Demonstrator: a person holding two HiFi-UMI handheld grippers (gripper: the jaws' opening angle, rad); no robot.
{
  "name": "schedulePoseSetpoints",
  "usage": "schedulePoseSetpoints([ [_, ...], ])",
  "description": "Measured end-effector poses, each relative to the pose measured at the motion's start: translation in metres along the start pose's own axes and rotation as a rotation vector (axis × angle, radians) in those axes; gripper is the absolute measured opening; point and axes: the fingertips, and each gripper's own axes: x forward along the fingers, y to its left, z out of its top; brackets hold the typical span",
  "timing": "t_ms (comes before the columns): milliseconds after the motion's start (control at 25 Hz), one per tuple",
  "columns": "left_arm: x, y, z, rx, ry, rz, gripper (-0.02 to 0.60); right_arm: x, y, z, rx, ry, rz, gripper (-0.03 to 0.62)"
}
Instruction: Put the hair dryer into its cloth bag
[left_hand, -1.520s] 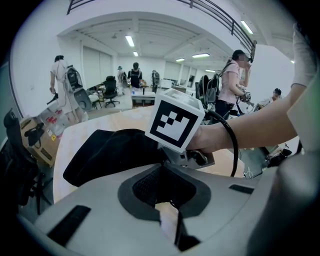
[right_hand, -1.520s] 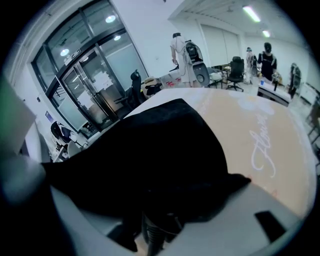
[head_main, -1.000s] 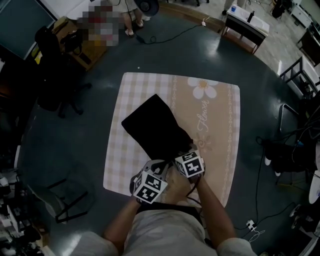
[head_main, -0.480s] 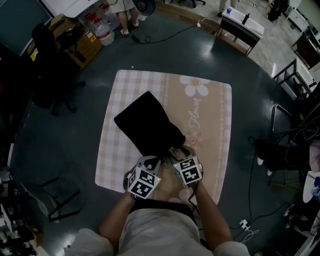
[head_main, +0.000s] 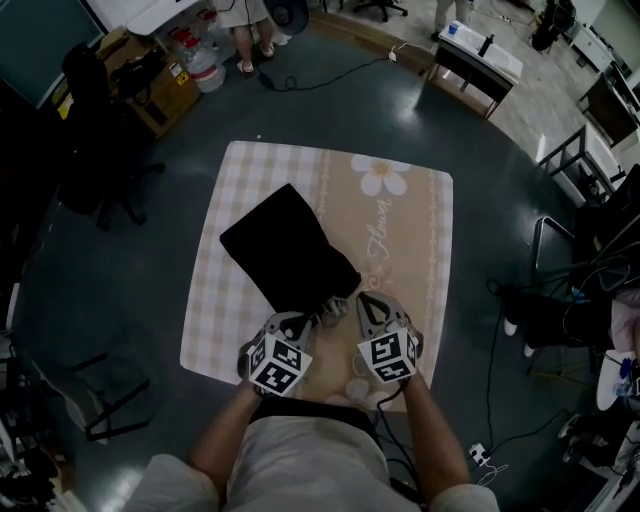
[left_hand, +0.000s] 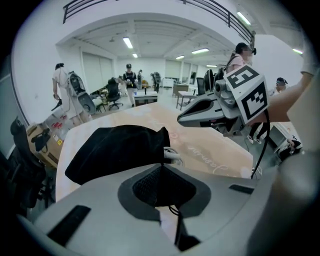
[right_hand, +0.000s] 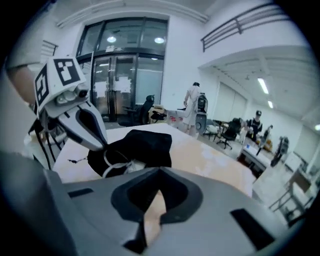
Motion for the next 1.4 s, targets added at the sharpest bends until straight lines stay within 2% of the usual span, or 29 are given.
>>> schedulePoseSetpoints([
  [120, 0.000, -0.001, -0.002, 0.037, 0.006, 0.006, 0.015, 0.006, -0.014, -0.007, -0.206, 0.020, -0.020, 0.015],
  [240, 0.002, -0.004, -0.001, 0.054, 0.006, 0.010, 0.015, 0.014, -0.021, -0.011, -0.339, 0.038, -0.008, 0.015],
  [320, 0.002, -0.005, -0.002, 0.054, 0.007, 0.009, 0.015, 0.016, -0.022, -0.010, -0.375, 0.030, -0.008, 0.015],
  [480, 0.003, -0.004, -0.006, 0.050, 0.011, 0.004, 0.015, 0.025, -0.018, -0.015, -0.373, 0.044, 0.020, 0.017],
  [520, 0.004, -0.004, -0.006, 0.049, 0.010, 0.004, 0.015, 0.028, -0.016, -0.019, -0.373, 0.061, 0.037, 0.058],
  [560, 0.004, -0.004, -0.006, 0.047, 0.009, 0.005, 0.015, 0.032, -0.013, -0.023, -0.373, 0.080, 0.053, 0.168],
  [600, 0.004, -0.004, -0.006, 0.045, 0.007, 0.006, 0.015, 0.035, -0.012, -0.027, -0.373, 0.095, 0.065, 0.196],
  [880, 0.005, -0.007, -0.008, 0.050, 0.004, 0.018, 0.015, 0.059, -0.008, -0.029, -0.377, 0.100, 0.085, 0.181],
  [1000, 0.006, -0.008, -0.011, 0.050, -0.005, 0.024, 0.015, 0.062, -0.011, -0.024, -0.402, 0.081, 0.056, 0.045],
  [1040, 0.006, -0.008, -0.012, 0.043, -0.010, 0.027, 0.015, 0.061, -0.011, -0.022, -0.410, 0.074, 0.050, 0.031],
  [1400, 0.013, -0.007, -0.034, -0.044, -0.043, 0.135, 0.017, 0.053, -0.003, -0.018, -0.423, 0.054, 0.076, 0.021],
])
